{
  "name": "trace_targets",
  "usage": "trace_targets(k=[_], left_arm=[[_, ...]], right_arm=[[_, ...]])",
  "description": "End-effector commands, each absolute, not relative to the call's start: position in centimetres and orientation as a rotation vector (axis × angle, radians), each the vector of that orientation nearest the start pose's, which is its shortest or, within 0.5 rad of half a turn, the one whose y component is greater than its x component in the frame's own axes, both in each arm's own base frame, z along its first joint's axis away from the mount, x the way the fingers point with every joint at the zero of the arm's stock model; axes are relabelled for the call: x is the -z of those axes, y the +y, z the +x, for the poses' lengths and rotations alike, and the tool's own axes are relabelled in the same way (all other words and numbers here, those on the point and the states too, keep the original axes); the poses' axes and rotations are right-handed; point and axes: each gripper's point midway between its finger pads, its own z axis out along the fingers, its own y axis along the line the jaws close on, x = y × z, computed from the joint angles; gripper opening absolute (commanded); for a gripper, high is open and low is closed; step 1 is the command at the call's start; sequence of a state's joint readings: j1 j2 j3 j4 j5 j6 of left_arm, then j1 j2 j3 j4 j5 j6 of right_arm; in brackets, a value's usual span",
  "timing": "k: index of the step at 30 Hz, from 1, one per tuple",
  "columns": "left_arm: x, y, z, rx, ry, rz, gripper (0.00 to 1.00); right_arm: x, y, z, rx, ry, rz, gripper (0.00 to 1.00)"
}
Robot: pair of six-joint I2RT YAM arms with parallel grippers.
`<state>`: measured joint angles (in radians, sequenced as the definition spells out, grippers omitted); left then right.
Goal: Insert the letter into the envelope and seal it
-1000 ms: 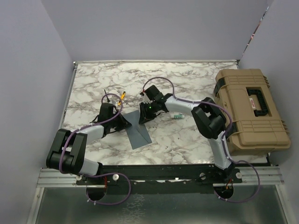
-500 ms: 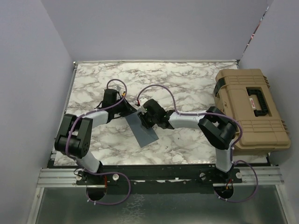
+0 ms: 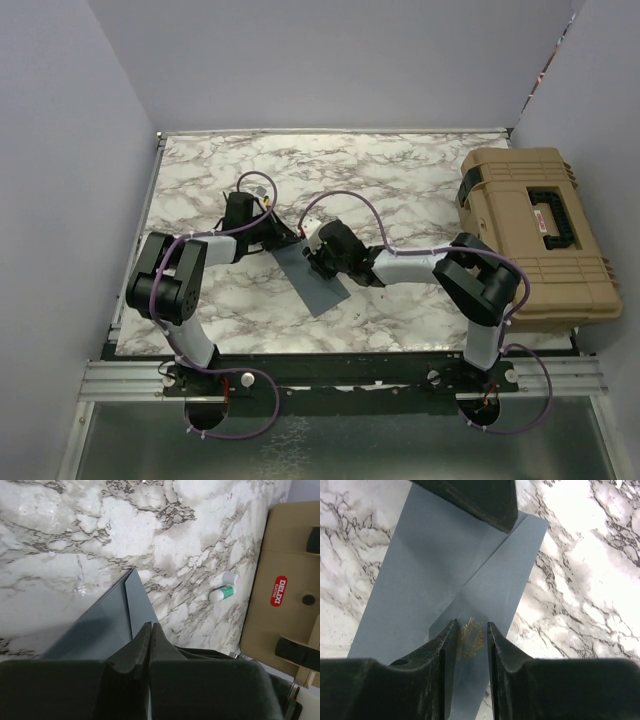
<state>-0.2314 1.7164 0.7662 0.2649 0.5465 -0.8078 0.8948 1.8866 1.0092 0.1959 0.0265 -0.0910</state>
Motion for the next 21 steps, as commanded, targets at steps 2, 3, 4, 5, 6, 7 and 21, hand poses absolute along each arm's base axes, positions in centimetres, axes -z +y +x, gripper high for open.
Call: trace_targets(k=[2,3,4,5,6,7,21], left_arm=[[-5.5,-22.7,35.7,1.266,2.353,-0.330,0.00],[-5.2,-23.1,35.7,1.269,2.363,-0.324,0.00],[-4.8,-23.5,35.6,1.266,2.373,-0.319,0.00],[-4.4,-23.6,35.5,1.260,2.385,-0.325,0.00],[-3.9,-23.6,35.3,1.251,2.396,-0.333,0.00],[-3.5,-23.5,35.1,1.243,2.405,-0.340,0.00],[1.3,-20.8,32.7,0.995,2.591,-0.405,0.00]], right_arm=[[-1.3,34.4,28.8,-0.371,2.033,-1.150,0.29],[-1.5,34.4,28.8,-0.373,2.030,-1.148,0.28],[-1.6,34.4,28.8,-0.373,2.027,-1.148,0.28],[-1.8,34.5,28.9,-0.374,2.023,-1.148,0.27],[-2.0,34.6,28.9,-0.377,2.017,-1.143,0.27],[-2.3,34.9,28.7,-0.403,2.007,-1.149,0.27],[-5.4,36.7,30.8,-0.419,2.194,-0.838,0.21]])
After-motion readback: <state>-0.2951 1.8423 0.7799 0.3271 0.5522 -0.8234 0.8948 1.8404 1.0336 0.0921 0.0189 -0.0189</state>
